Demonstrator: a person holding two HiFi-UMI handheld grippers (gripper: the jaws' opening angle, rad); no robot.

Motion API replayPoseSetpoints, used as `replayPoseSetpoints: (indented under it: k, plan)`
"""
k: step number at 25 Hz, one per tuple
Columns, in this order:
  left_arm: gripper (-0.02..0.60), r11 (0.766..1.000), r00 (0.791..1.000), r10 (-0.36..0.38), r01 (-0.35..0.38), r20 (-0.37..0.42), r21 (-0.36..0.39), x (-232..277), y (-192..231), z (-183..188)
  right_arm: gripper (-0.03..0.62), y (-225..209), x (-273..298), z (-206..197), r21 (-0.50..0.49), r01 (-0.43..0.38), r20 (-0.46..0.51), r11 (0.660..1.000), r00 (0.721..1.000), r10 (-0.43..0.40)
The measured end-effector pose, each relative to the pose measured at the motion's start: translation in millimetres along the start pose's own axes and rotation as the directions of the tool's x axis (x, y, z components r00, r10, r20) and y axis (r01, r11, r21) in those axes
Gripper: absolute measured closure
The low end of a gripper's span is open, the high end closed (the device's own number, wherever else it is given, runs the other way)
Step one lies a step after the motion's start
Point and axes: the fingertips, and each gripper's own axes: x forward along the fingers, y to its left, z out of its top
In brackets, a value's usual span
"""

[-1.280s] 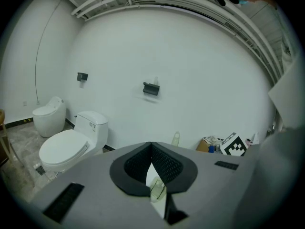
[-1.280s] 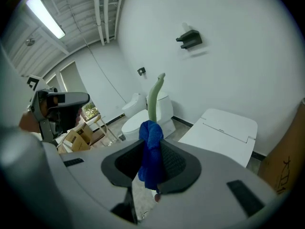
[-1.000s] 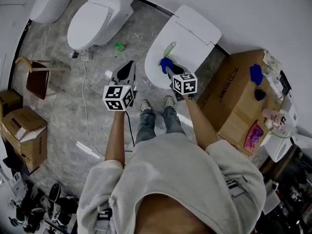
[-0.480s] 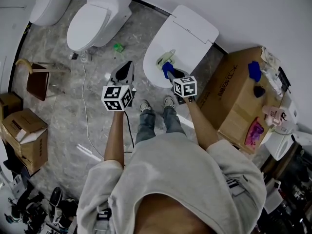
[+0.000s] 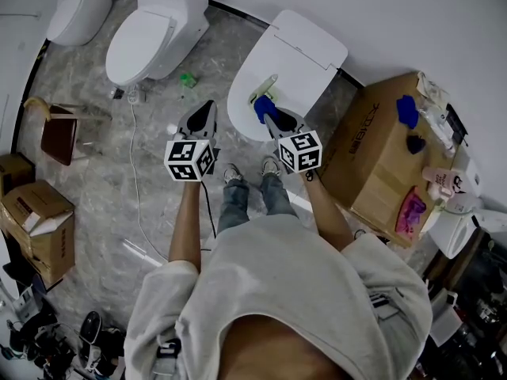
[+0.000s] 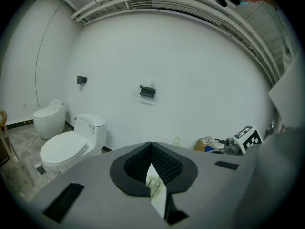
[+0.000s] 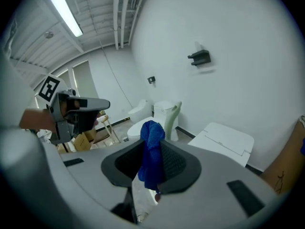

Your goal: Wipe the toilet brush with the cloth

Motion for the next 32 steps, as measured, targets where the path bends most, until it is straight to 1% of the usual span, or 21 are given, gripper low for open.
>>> replayPoseSetpoints:
  k: [4,7,10,13,17,20,25,32]
  plan:
    - [0.563,1.000,1.000,0.006,-0.006,0.007,0.002,-4.7,-4.0,1.4,0.492,13.0,-3.8,36.6,-0.030,-0.012,0.085,0.999,0.996,0.014]
    - [0.563,1.000,1.000,0.014,-0.014,0.013,0.001,-8.8,-3.0,2.5,0.492,14.6,-1.3,58.7,-0.032,-0.011,0.132,0.999,0.991,0.015]
    - [0.563,1.000,1.000,0.022,-0.022,0.016,-0.001,-11.7,-0.4,3.0,0.493,9.7,3.8,74.7,-0.018,0.008,0.162,1.000,0.987,-0.005]
    - [0.563,1.000,1.000,0.026,-0.026,0.016,-0.003,-12.5,1.7,1.9,0.491,1.5,12.4,82.0,0.004,0.036,0.174,0.999,0.984,-0.036]
    - [0.563,1.000,1.000,0.027,-0.027,0.010,-0.009,-12.6,3.3,-0.7,0.493,-9.3,27.7,70.5,0.033,0.062,0.134,0.998,0.989,-0.066]
    - [0.563,1.000,1.000,0.029,-0.029,0.006,-0.010,-12.2,5.8,-0.7,0.493,-17.9,35.0,58.5,0.079,0.073,0.105,0.994,0.991,-0.082]
    - [0.563,0.999,0.999,0.034,-0.034,0.000,-0.012,-10.9,10.6,-2.1,0.491,-25.1,42.0,37.7,0.145,0.071,0.069,0.987,0.994,-0.082]
    - [0.563,0.999,0.999,0.034,-0.034,-0.018,-0.016,-7.1,14.9,-6.8,0.492,-28.5,56.9,6.7,0.163,0.073,0.000,0.984,0.997,-0.074]
